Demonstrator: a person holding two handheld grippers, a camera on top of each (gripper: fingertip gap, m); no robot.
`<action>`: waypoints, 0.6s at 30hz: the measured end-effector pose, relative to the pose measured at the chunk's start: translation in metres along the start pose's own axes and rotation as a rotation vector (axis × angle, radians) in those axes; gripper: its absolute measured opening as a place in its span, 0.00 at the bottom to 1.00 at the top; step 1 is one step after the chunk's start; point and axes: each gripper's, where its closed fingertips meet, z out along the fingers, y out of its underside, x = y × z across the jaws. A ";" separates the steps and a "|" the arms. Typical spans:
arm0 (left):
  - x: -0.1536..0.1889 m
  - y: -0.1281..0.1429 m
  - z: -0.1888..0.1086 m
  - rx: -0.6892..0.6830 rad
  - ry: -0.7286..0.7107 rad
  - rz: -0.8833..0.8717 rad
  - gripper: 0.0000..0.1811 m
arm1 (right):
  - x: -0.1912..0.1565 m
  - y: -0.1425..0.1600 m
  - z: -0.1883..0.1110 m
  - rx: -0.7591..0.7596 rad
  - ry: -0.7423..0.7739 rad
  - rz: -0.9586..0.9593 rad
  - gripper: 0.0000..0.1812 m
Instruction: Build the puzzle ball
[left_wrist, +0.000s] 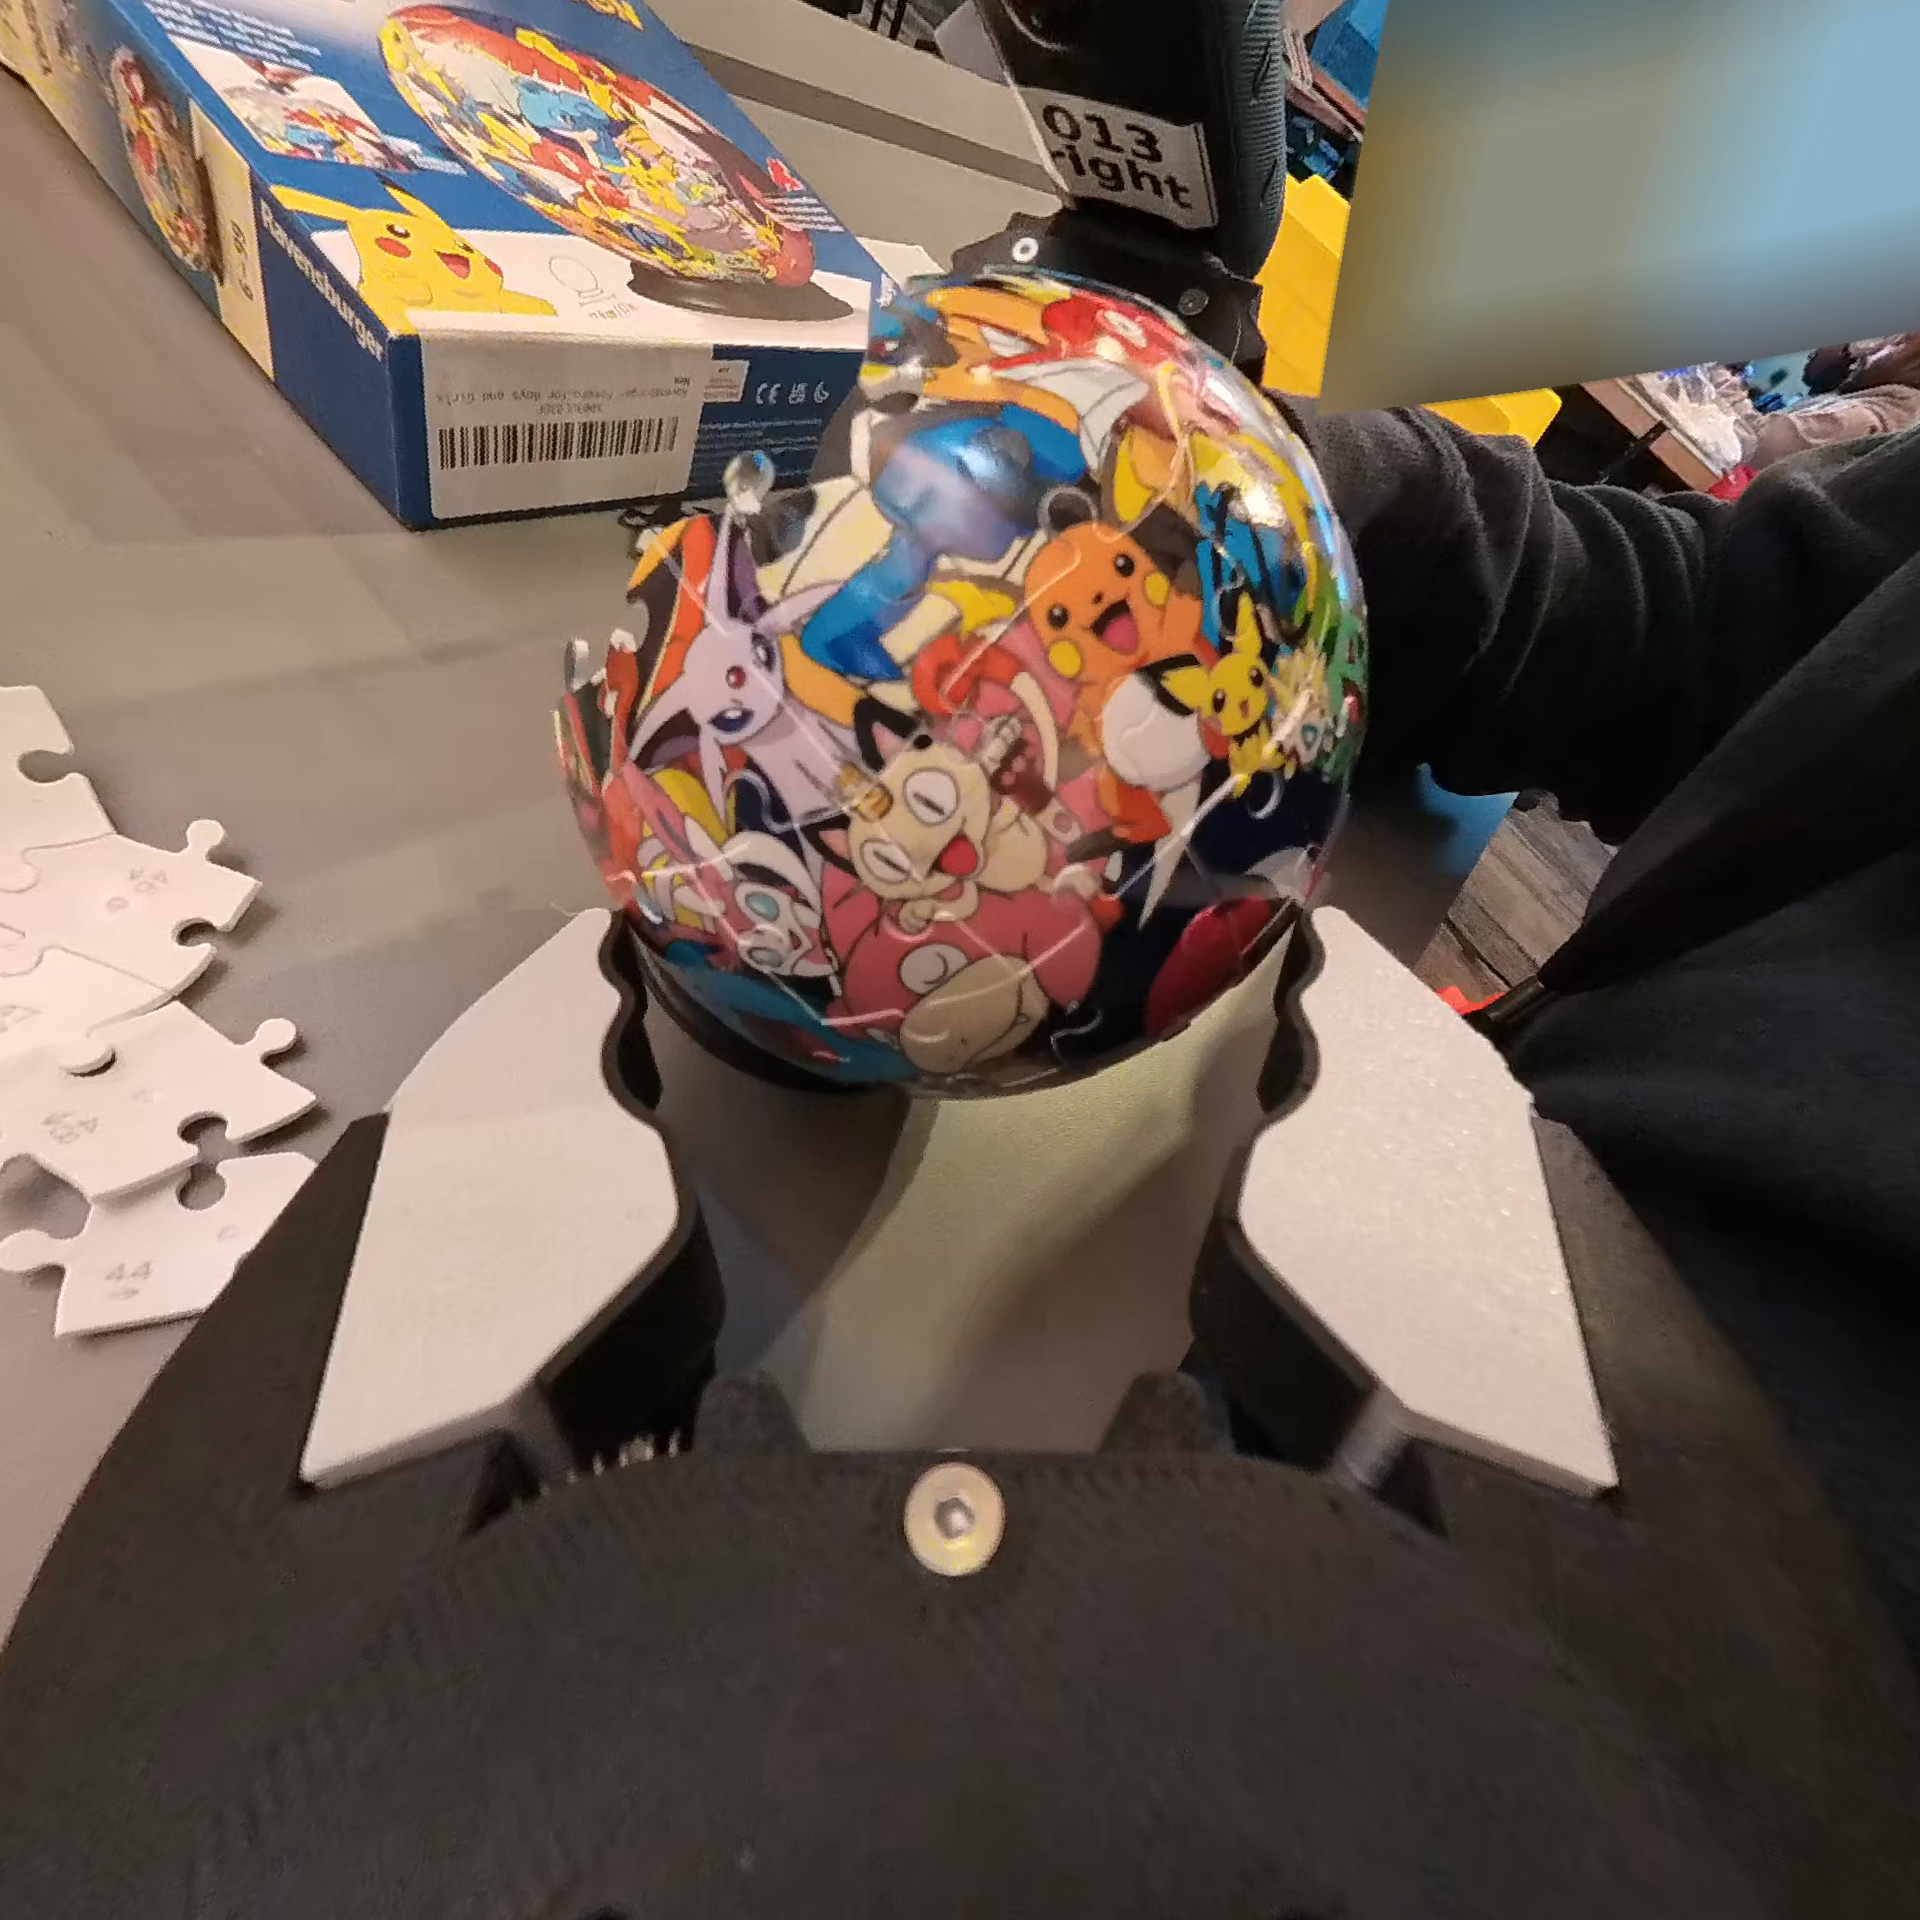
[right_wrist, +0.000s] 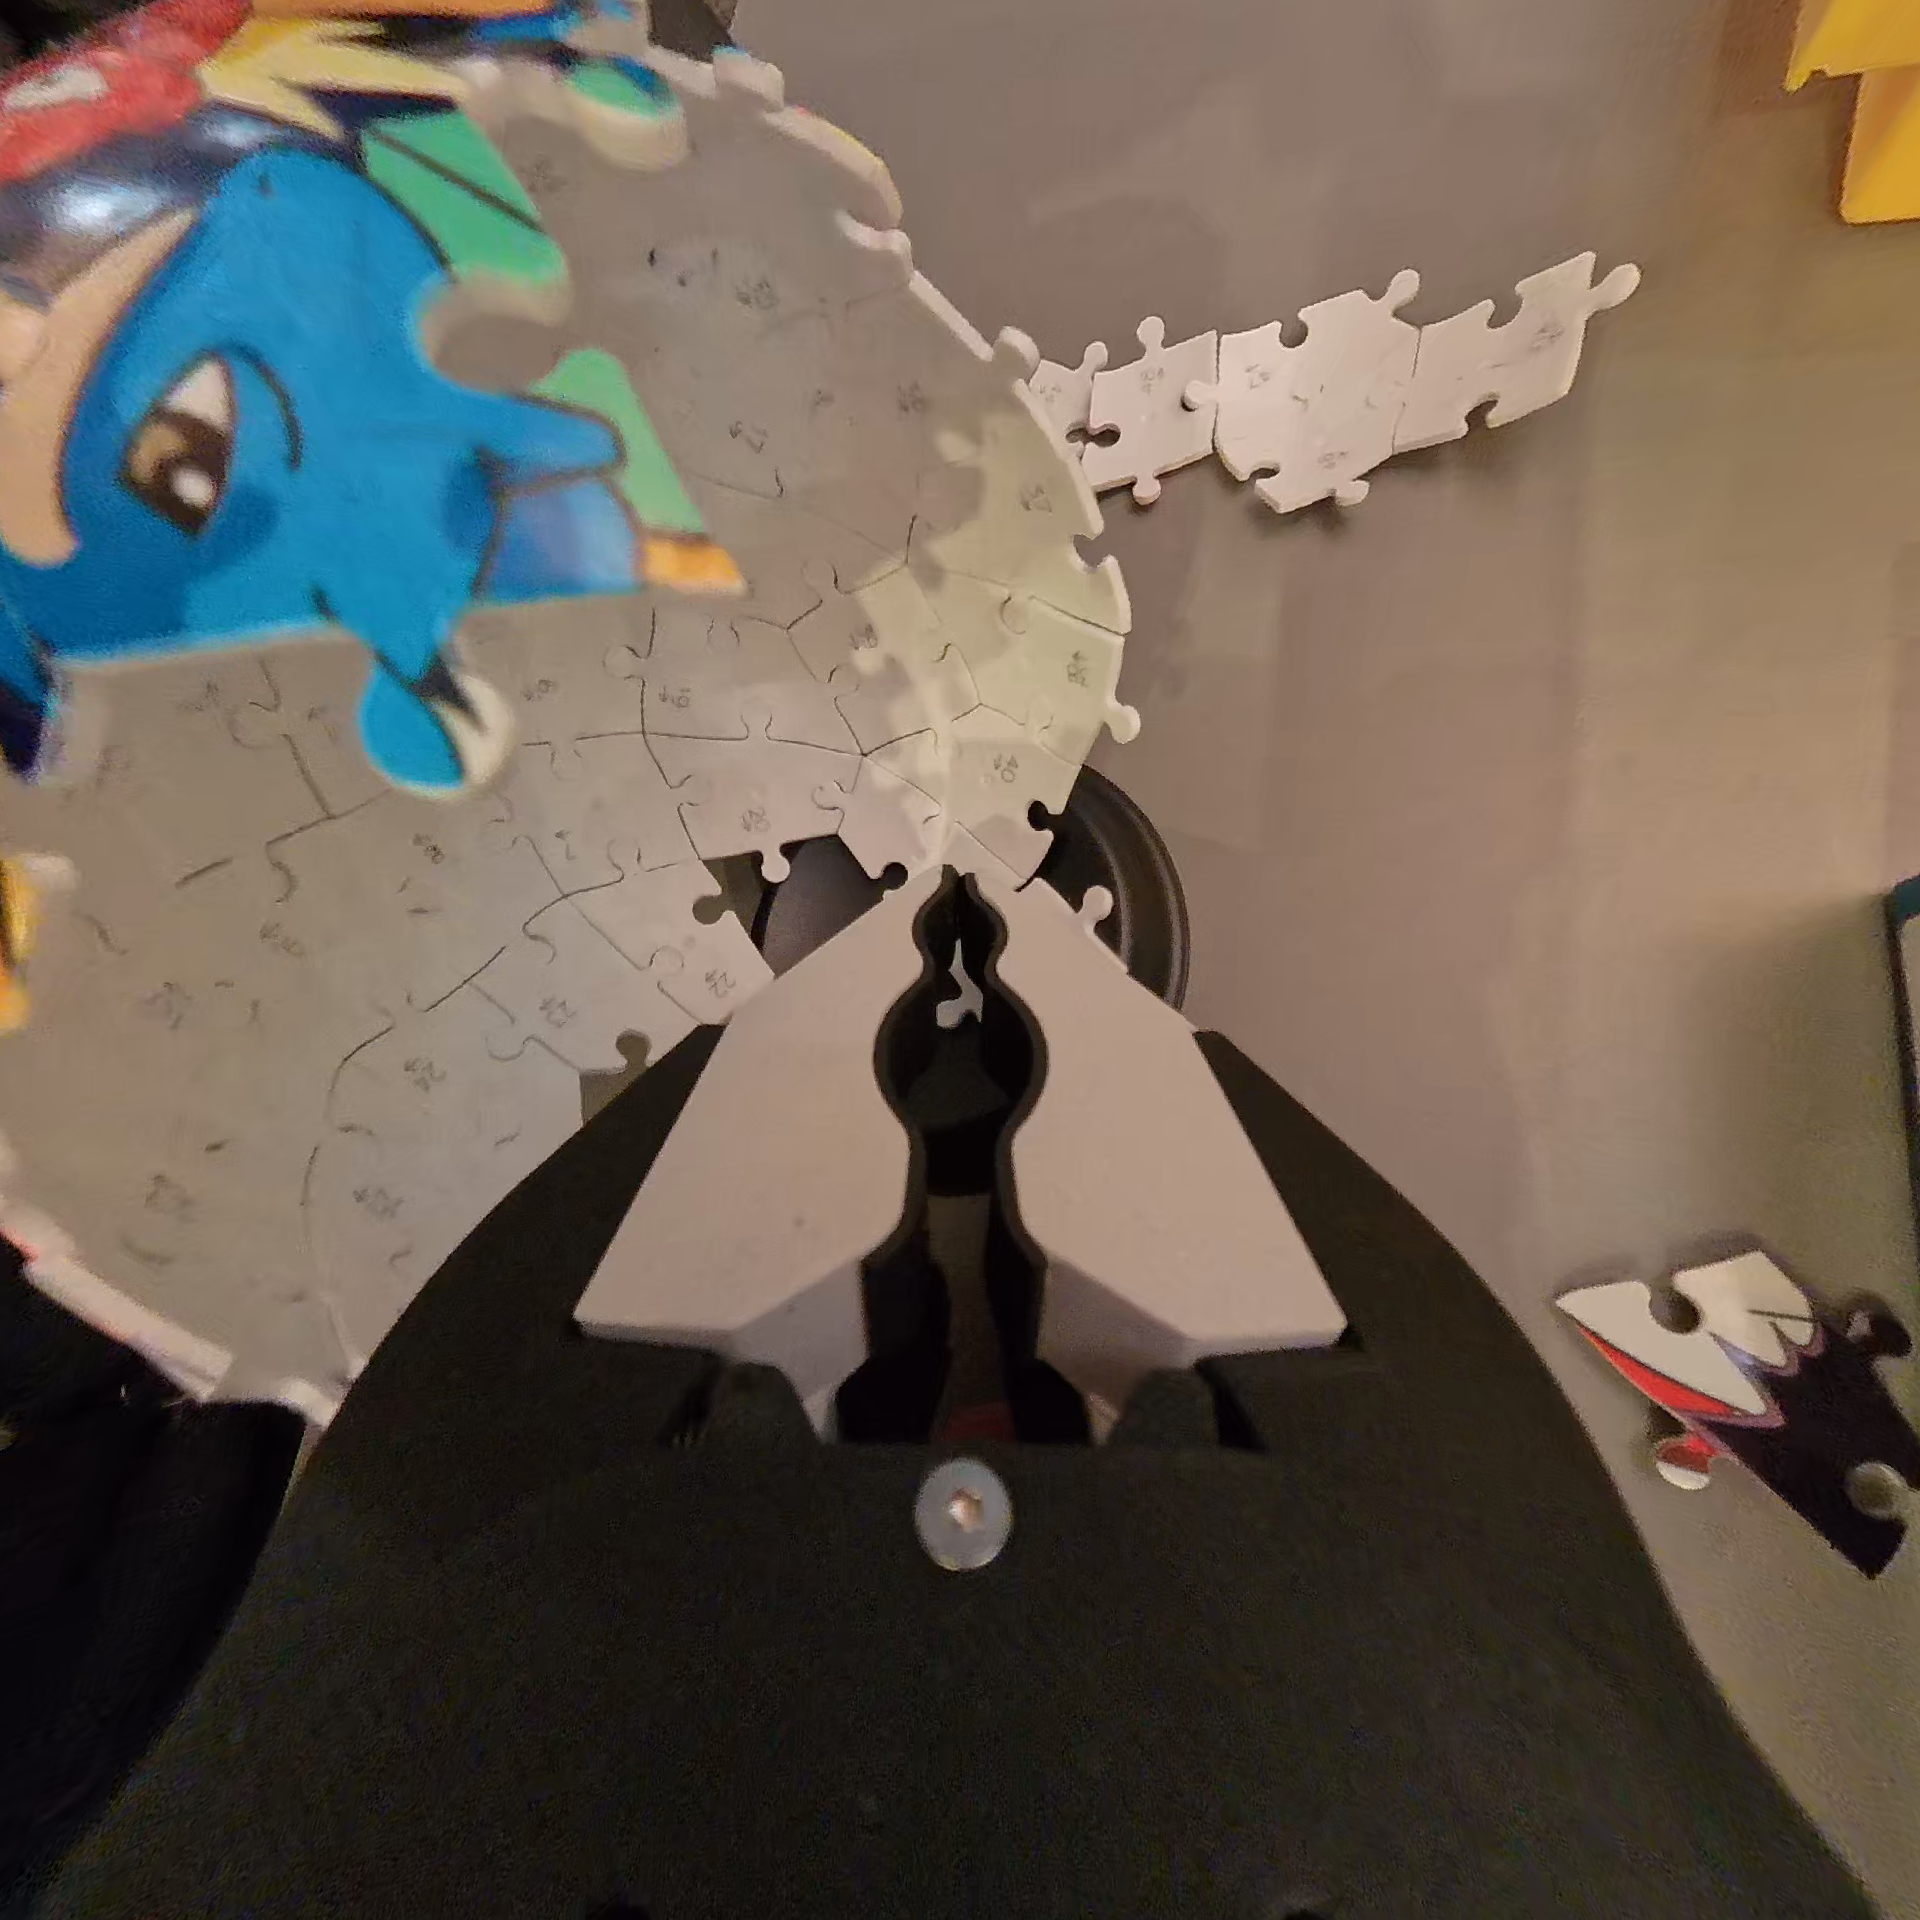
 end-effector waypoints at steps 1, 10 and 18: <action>-0.001 0.000 0.000 0.003 -0.004 0.002 0.63 | 0.001 0.000 0.000 0.002 0.006 -0.001 0.00; -0.001 -0.001 -0.002 0.027 -0.013 0.008 0.61 | 0.001 0.000 -0.001 0.006 -0.010 -0.010 0.00; 0.001 -0.002 -0.003 0.055 -0.015 0.004 0.60 | 0.005 0.001 -0.004 0.019 -0.009 0.026 0.00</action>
